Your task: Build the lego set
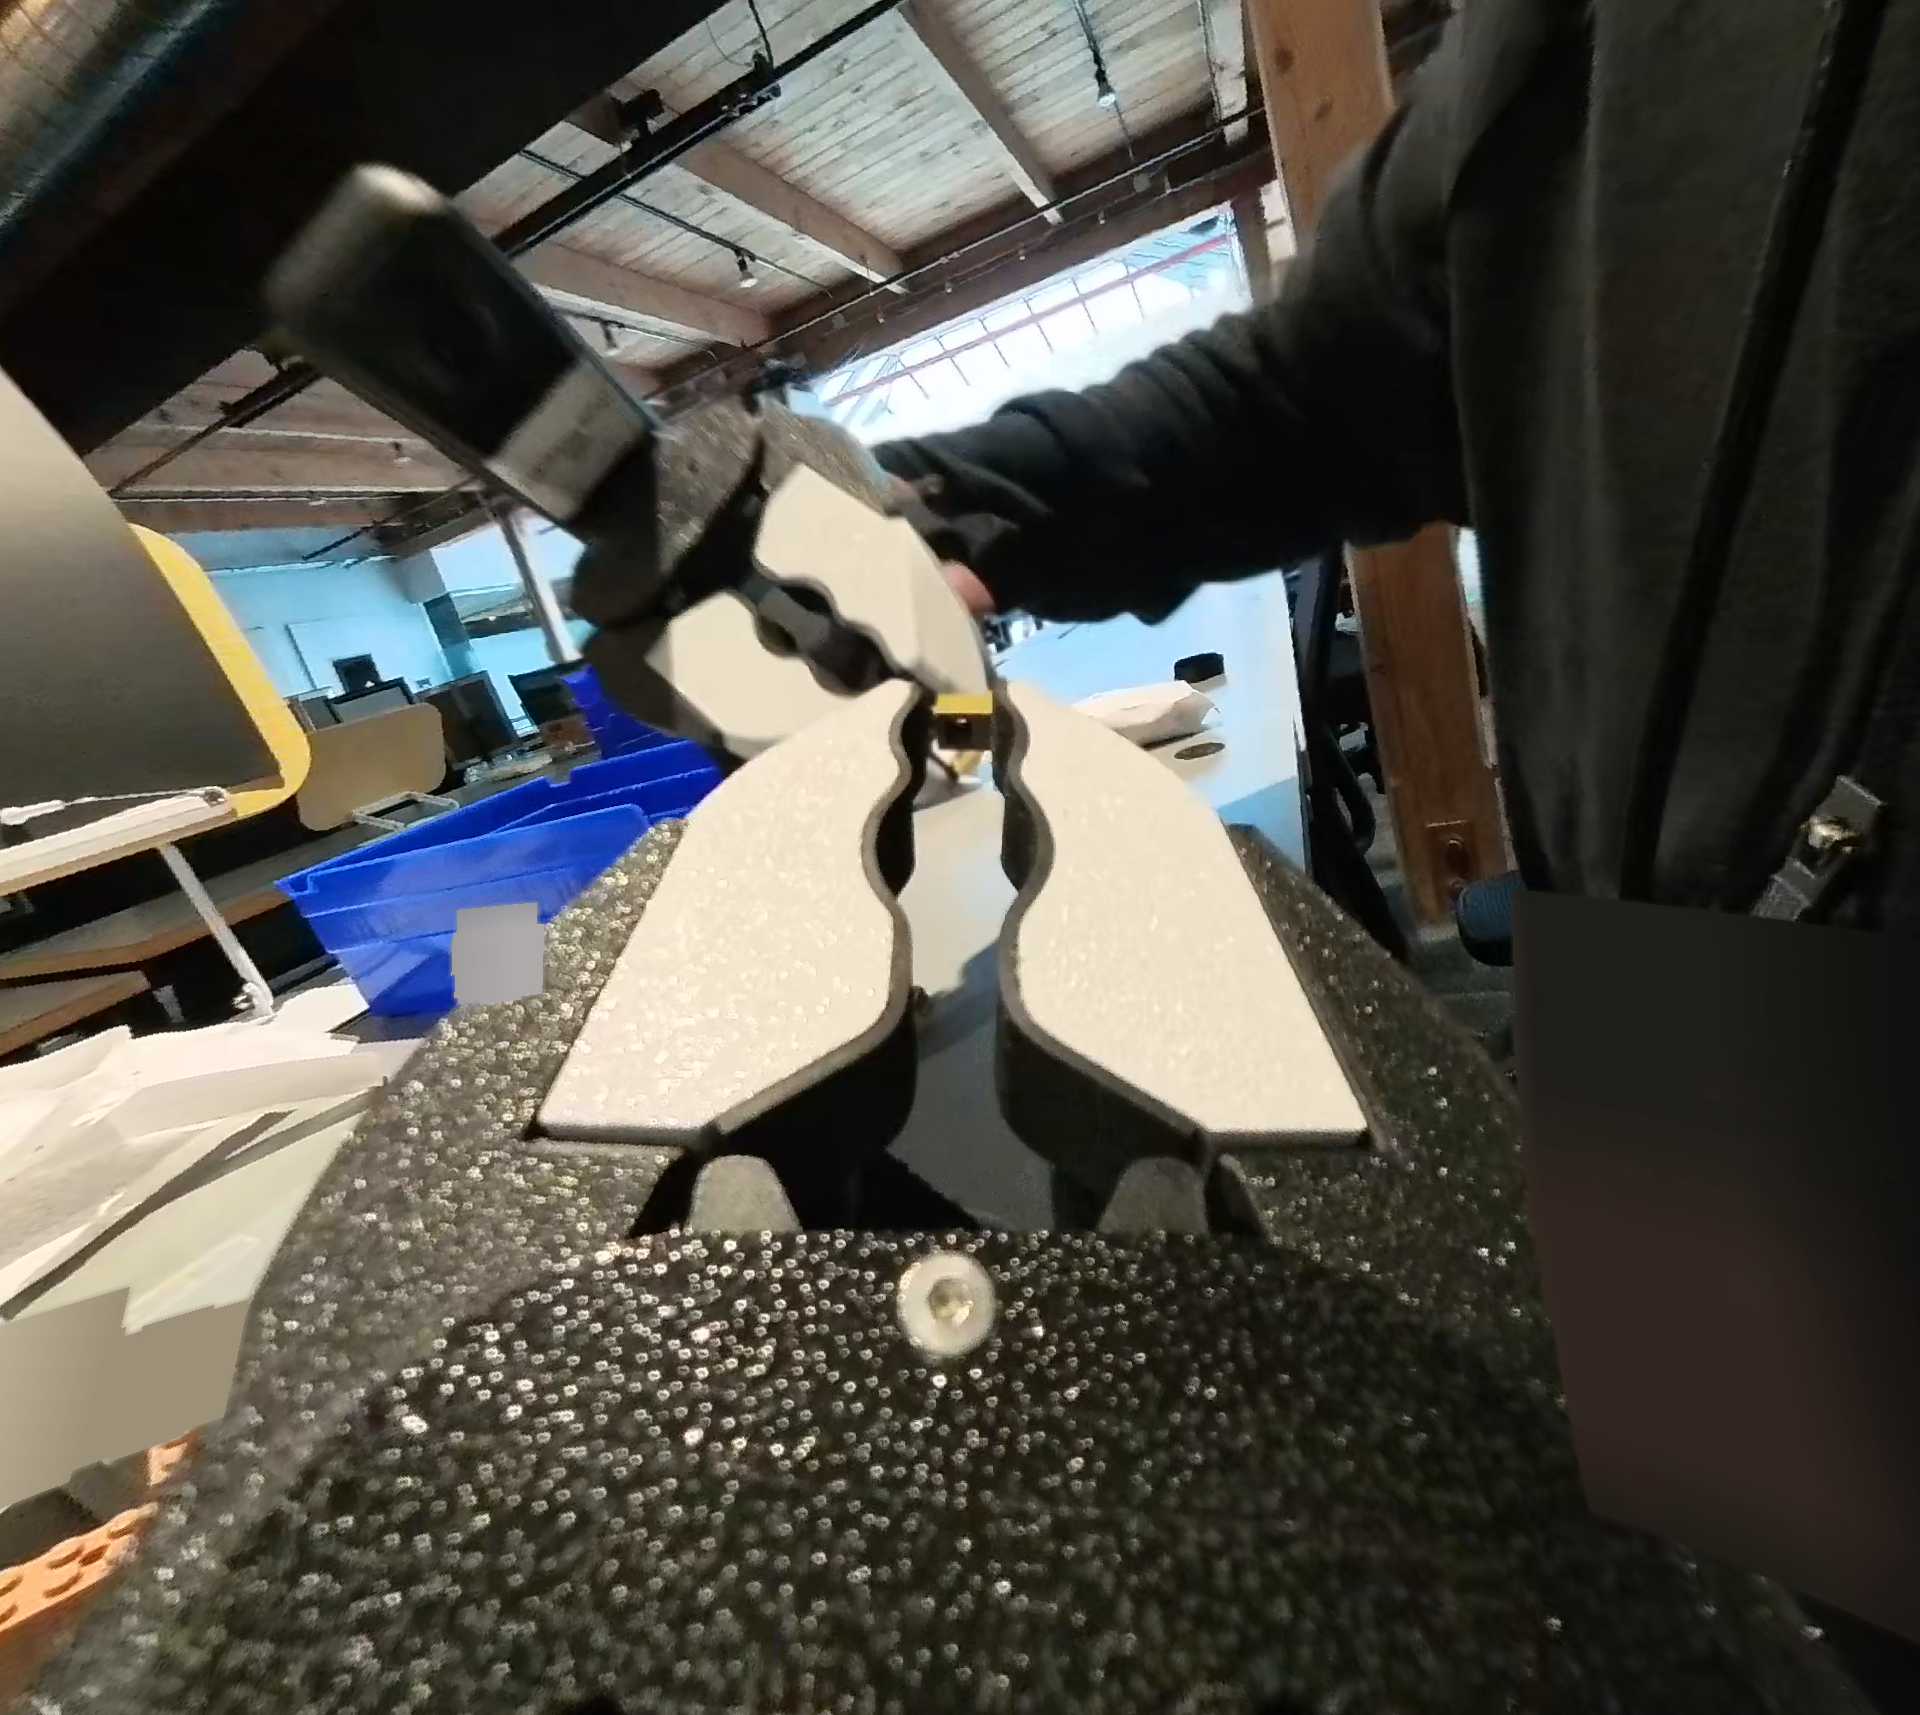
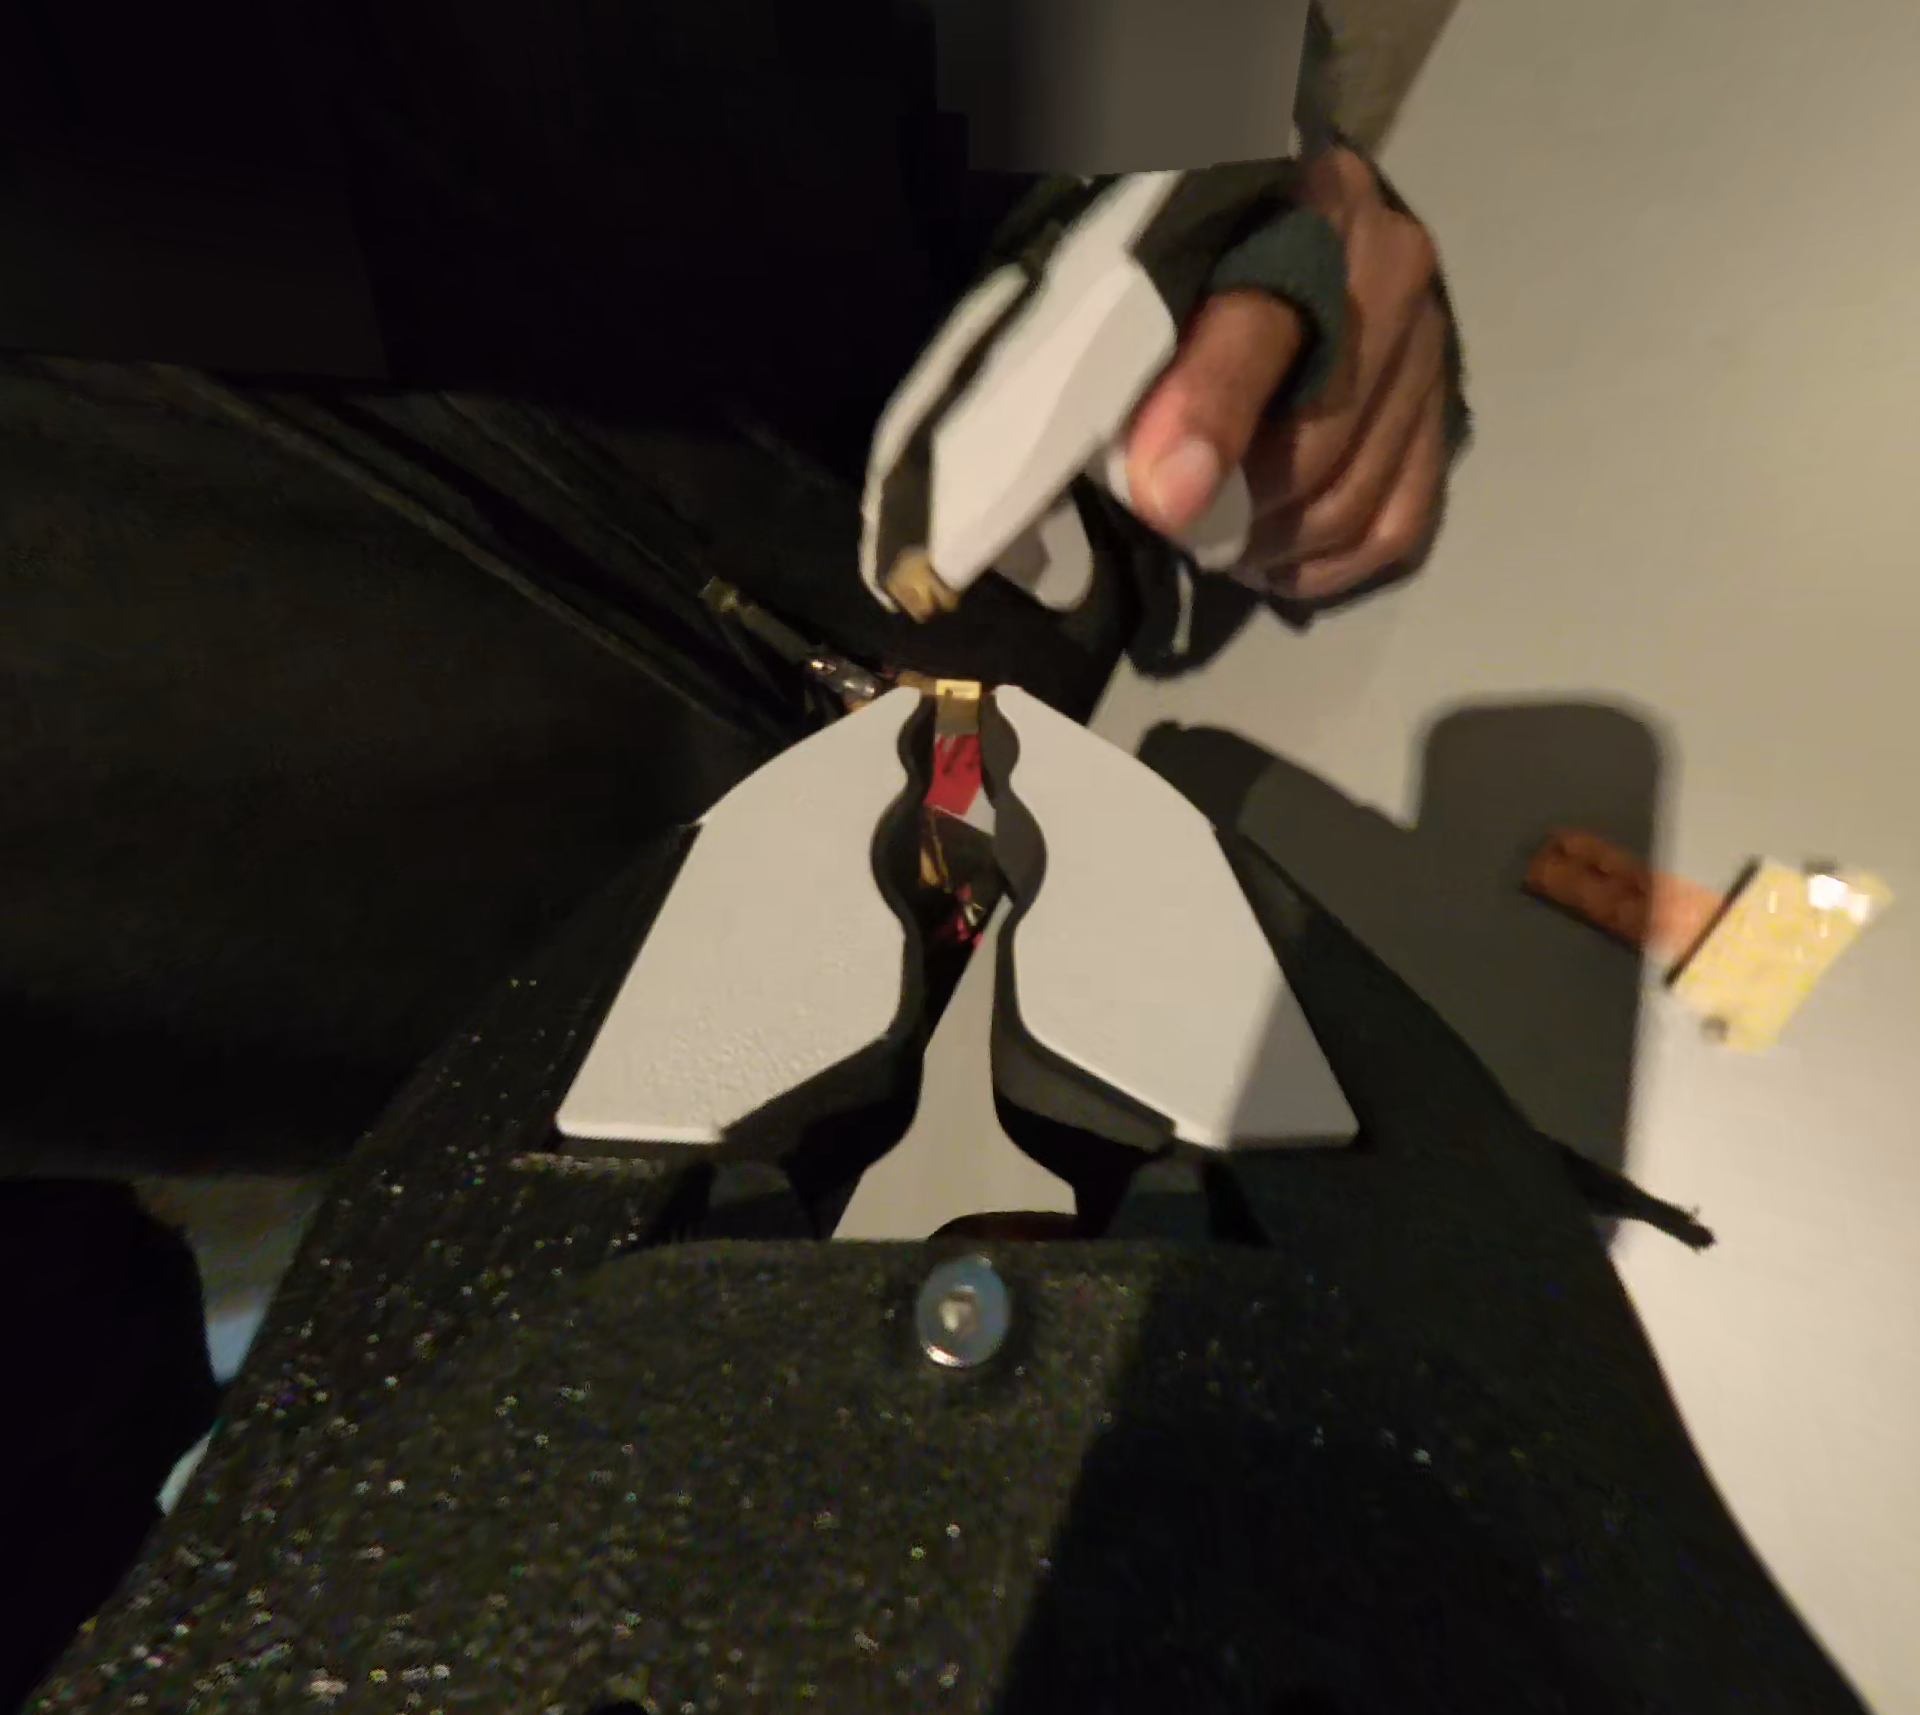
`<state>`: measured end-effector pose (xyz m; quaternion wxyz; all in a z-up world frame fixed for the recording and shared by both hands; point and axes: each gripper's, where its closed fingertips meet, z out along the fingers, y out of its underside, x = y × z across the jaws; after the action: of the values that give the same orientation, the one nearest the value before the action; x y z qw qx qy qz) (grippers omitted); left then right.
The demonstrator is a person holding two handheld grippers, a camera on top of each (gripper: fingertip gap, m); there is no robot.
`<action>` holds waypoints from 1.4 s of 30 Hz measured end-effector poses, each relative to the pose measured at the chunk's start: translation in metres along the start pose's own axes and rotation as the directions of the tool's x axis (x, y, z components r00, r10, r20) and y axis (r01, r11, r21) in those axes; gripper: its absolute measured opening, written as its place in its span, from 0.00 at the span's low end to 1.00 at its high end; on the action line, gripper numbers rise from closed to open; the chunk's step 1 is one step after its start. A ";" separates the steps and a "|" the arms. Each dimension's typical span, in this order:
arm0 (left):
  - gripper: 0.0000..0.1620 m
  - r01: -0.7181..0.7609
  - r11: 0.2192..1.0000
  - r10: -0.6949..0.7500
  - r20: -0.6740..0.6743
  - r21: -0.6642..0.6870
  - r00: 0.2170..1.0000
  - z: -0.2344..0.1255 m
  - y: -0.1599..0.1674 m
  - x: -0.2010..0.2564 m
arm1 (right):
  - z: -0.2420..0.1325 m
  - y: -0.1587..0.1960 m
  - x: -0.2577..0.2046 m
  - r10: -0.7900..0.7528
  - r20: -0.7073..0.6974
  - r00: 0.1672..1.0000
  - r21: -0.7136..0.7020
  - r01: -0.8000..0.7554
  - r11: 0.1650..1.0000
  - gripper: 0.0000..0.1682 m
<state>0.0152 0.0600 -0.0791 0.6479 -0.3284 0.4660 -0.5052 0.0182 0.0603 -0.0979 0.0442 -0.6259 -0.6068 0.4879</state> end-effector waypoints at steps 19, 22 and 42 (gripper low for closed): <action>0.07 -0.075 0.993 0.078 0.022 -0.089 0.997 -0.004 0.011 -0.004 | -0.001 0.135 0.057 -0.099 -0.405 0.909 -0.695 -0.235 0.680 0.05; 0.07 -0.075 0.994 0.077 0.018 -0.084 0.997 -0.006 0.010 -0.004 | 0.004 0.134 0.061 -0.067 -0.424 0.903 -0.634 -0.243 0.734 0.05; 0.07 -0.192 0.939 0.185 -0.051 -0.287 0.981 0.005 0.041 0.004 | -0.009 0.121 0.046 0.372 -0.764 0.528 0.282 -0.246 0.927 0.13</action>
<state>0.0345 0.0676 -0.1151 0.6327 -0.3678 0.5719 -0.3706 0.1010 0.0711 -0.1971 0.2704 -0.8705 -0.3636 0.1920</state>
